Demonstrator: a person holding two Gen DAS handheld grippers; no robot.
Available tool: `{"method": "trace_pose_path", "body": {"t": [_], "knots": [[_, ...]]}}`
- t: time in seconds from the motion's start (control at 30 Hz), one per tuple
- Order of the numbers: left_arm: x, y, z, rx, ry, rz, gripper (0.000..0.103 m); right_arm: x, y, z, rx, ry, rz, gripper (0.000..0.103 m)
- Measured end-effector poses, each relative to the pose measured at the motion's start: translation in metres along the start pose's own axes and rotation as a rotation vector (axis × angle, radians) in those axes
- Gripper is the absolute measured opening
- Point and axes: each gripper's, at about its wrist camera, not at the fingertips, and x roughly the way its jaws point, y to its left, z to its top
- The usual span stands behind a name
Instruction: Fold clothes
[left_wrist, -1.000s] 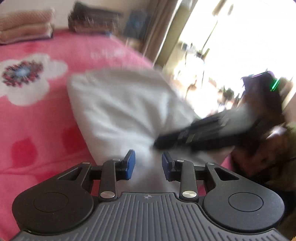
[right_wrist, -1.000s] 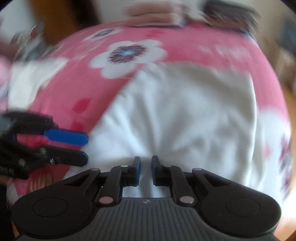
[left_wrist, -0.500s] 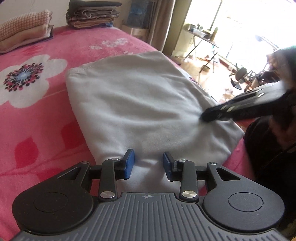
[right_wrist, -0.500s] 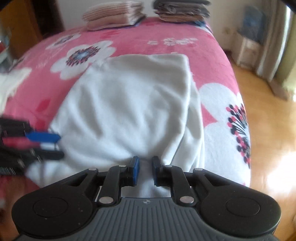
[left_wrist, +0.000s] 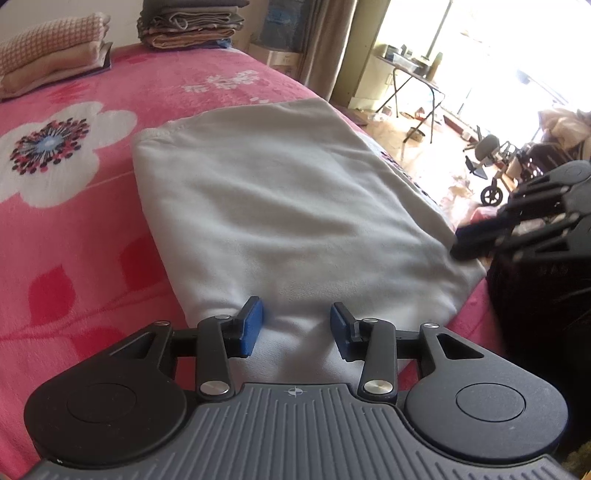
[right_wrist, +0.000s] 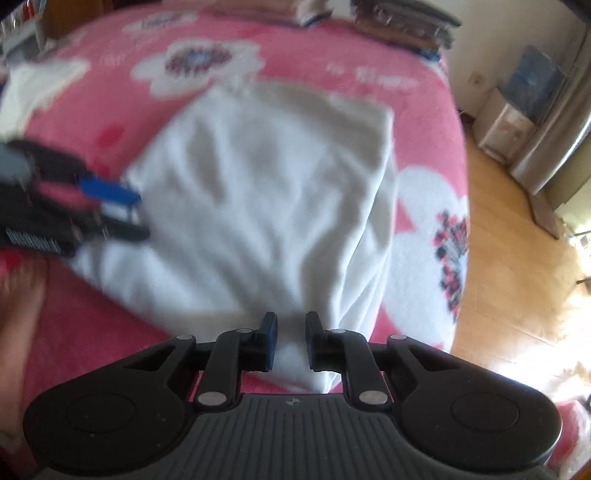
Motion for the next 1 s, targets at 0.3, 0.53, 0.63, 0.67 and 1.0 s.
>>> {"method": "trace_pose_path", "body": {"t": [0.3, 0.53, 0.63, 0.67, 1.0], "knots": [[-0.031, 0.006, 0.017, 0.002, -0.126, 0.041, 0.040, -0.017, -0.021, 0.014, 0.034, -0.033, -0.073, 0.015], [0.013, 0.012, 0.023, 0.005, -0.026, 0.122, 0.041, -0.007, -0.022, 0.058, 0.078, -0.215, -0.033, 0.015], [0.005, 0.007, 0.023, 0.045, -0.046, 0.127, 0.041, 0.031, -0.028, 0.055, 0.112, -0.147, -0.050, 0.015], [0.000, 0.008, 0.025, 0.052, -0.054, 0.123, 0.041, 0.039, -0.033, 0.053, 0.132, -0.131, -0.042, 0.015], [0.031, 0.031, 0.045, 0.010, -0.050, 0.162, 0.043, 0.062, -0.066, 0.103, 0.275, -0.311, 0.055, 0.015]]}}
